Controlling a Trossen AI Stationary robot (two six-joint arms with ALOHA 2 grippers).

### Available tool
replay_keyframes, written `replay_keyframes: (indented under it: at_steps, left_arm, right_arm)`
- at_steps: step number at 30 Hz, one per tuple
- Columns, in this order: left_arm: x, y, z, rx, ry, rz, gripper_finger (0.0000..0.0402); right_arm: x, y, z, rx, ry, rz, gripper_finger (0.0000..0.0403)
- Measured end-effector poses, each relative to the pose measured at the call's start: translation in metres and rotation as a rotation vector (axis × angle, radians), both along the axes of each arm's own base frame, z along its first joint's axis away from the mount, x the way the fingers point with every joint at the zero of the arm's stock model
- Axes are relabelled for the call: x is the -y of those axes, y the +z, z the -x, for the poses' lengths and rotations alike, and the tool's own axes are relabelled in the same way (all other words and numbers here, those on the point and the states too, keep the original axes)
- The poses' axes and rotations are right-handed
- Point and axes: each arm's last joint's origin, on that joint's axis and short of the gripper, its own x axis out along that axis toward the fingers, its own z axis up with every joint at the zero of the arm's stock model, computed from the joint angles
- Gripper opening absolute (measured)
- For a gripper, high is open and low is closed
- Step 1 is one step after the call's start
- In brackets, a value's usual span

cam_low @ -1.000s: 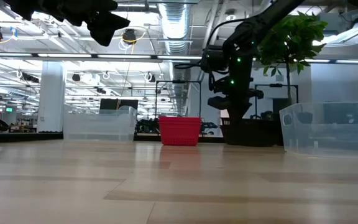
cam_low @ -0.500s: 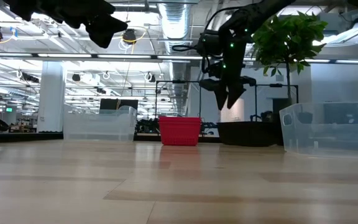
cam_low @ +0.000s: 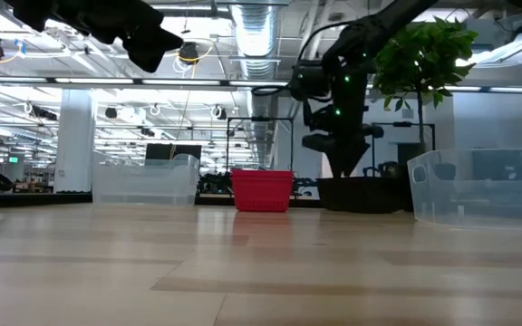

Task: Stack baskets by color
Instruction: Stack the bottom black basket on the top black basket

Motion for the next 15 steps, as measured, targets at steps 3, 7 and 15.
replay_keyframes:
  at_steps: [3,7,15]
  left_arm:
    - [0.0004,-0.0006,0.0003,-0.006,-0.014,0.005,0.0196]
    - [0.0006,-0.0005,0.0003,-0.005,-0.019,0.006,0.0196]
    - [0.0006,-0.0005,0.0003,-0.005,-0.019,0.007,0.0196]
  right_arm:
    - [-0.0009,-0.0078,0.0006,0.018,0.013,-0.012,0.0165]
    - [-0.0018,-0.0098,0.0001,0.032,0.020,-0.028,0.0167]
    - [0.0040,-0.0101,0.0025,0.085,-0.052,-0.072,0.0097]
